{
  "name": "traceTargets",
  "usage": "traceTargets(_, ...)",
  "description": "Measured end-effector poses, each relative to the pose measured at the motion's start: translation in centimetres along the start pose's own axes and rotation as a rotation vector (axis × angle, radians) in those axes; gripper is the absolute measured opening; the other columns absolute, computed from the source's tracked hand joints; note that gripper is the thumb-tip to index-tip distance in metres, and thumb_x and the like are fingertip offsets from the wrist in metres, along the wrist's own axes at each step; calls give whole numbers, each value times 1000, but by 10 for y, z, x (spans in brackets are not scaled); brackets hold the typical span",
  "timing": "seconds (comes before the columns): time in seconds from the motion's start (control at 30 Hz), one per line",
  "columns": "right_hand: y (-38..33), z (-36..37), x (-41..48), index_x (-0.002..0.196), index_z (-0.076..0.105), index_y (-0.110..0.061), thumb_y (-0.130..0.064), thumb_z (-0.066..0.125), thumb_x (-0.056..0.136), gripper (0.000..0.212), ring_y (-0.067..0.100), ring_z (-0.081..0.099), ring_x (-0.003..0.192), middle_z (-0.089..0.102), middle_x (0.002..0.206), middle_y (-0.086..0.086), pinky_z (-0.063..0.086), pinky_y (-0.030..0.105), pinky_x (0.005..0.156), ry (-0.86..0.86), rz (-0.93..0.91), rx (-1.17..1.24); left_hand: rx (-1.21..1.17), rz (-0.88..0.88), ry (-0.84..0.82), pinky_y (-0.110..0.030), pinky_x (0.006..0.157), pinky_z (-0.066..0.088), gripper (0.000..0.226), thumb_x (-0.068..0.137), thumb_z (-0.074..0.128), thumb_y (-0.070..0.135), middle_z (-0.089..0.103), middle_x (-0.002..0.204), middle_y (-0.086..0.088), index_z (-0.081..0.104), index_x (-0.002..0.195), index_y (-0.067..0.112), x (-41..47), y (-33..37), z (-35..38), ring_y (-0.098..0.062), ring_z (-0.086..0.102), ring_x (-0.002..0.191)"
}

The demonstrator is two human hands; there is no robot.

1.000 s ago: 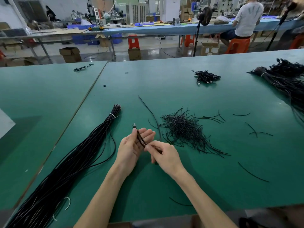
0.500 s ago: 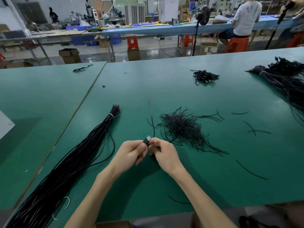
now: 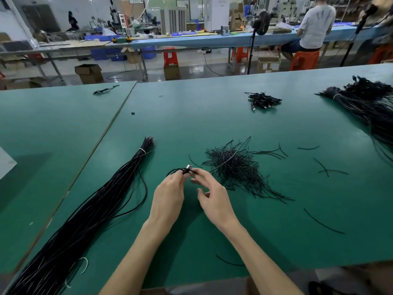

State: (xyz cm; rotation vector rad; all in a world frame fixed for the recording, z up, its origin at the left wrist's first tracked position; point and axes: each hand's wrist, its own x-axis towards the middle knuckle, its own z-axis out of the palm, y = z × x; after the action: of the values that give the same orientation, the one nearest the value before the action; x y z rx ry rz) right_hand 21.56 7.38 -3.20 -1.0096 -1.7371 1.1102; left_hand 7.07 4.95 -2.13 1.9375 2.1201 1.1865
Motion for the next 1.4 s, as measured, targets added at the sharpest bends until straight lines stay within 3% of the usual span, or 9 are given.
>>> traceTargets(0.1, 3, 3, 1, 145, 54, -36, 8, 55, 93, 68, 3, 59, 118, 67, 126, -23, 51, 19, 89, -21, -24, -68, -356, -165, 23, -20, 66, 48, 25, 108, 49, 22, 71, 80, 13, 69, 93, 24, 1, 2, 6, -16, 62, 70)
traceTargets(0.17, 6, 3, 3, 141, 57, -40, 3, 59, 93, 65, 10, 59, 105, 64, 116, -19, 51, 21, 81, 6, -48, -93, -569, -212, 2, -22, 87, 55, 25, 109, 50, 20, 78, 101, 7, 74, 109, 17, 2, 0, 7, -12, 73, 96)
traceTargets(0.37, 7, 6, 5, 116, 65, -43, -43, 60, 99, 18, 6, 63, 91, 66, 95, -15, 56, 42, 87, -20, 10, -121, -1463, -470, -68, -32, 97, 56, 47, 108, 43, 32, 68, 132, -18, 57, 132, -5, 6, -9, -1, -29, 65, 125)
traceTargets(0.47, 4, 5, 3, 97, 67, -38, -55, 50, 99, 25, 10, 66, 76, 72, 81, -11, 56, 48, 82, -33, 49, -80, -1618, -560, -37, -28, 88, 58, 45, 102, 48, 35, 73, 122, -14, 62, 125, -2, 7, -9, -3, -22, 71, 114)
traceTargets(0.6, 4, 5, 2, 87, 63, -35, -58, 49, 99, 29, 8, 65, 73, 72, 78, -15, 57, 45, 79, -72, 53, -146, -1712, -621, -59, -21, 66, 54, 29, 103, 53, 37, 58, 76, 8, 66, 99, 11, 7, -15, -8, -7, 58, 64)
traceTargets(0.83, 3, 3, 2, 85, 66, -26, -57, 52, 100, 37, 9, 66, 76, 73, 79, -16, 56, 44, 81, -71, 92, -174, -1368, -417, -282, -22, 49, 27, 47, 104, 49, 40, 28, 55, 6, 51, 62, 19, 1, -15, -22, -10, 22, 49)
traceTargets(1.1, 0, 0, 3, 106, 64, -26, -14, 53, 106, 16, 7, 66, 77, 74, 88, -7, 57, 38, 74, 122, 82, 47, -210, 108, -393, -29, 55, 33, 36, 106, 47, 23, 48, 57, 12, 49, 71, 22, -8, -12, -20, -10, 39, 51)
traceTargets(1.2, -3, -1, 2, 119, 58, -27, -8, 51, 105, 24, 5, 69, 90, 76, 102, -15, 57, 32, 77, 125, 47, 78, 151, 136, -357, -39, 66, 43, 24, 107, 49, 22, 63, 79, 3, 52, 84, 16, -8, -15, -16, -22, 56, 72)
traceTargets(1.4, 1, 4, 0, 127, 57, -23, 1, 52, 101, 36, -6, 67, 102, 70, 121, -27, 49, 12, 76, 80, -52, -9, -113, -92, -89, -32, 80, 54, 21, 108, 48, 24, 73, 94, 10, 65, 98, 16, -8, -11, -5, -9, 69, 87)
